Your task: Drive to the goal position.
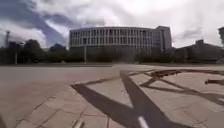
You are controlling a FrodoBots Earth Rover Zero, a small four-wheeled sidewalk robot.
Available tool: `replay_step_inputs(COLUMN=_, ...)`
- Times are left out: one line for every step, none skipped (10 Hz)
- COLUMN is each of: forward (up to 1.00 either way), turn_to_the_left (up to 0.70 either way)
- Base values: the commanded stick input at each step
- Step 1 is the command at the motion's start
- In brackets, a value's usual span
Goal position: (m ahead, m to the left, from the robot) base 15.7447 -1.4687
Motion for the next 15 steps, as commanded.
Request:
replay_step_inputs(forward=1.00, turn_to_the_left=0.00)
replay_step_inputs(forward=1.00, turn_to_the_left=0.00)
replay_step_inputs(forward=1.00, turn_to_the_left=0.00)
replay_step_inputs(forward=1.00, turn_to_the_left=0.00)
replay_step_inputs(forward=1.00, turn_to_the_left=0.00)
replay_step_inputs(forward=1.00, turn_to_the_left=0.00)
replay_step_inputs(forward=1.00, turn_to_the_left=0.00)
replay_step_inputs(forward=1.00, turn_to_the_left=0.00)
replay_step_inputs(forward=1.00, turn_to_the_left=0.00)
replay_step_inputs(forward=1.00, turn_to_the_left=0.00)
replay_step_inputs(forward=1.00, turn_to_the_left=0.00)
replay_step_inputs(forward=1.00, turn_to_the_left=0.00)
replay_step_inputs(forward=1.00, turn_to_the_left=0.00)
replay_step_inputs(forward=1.00, turn_to_the_left=0.00)
replay_step_inputs(forward=1.00, turn_to_the_left=0.00)
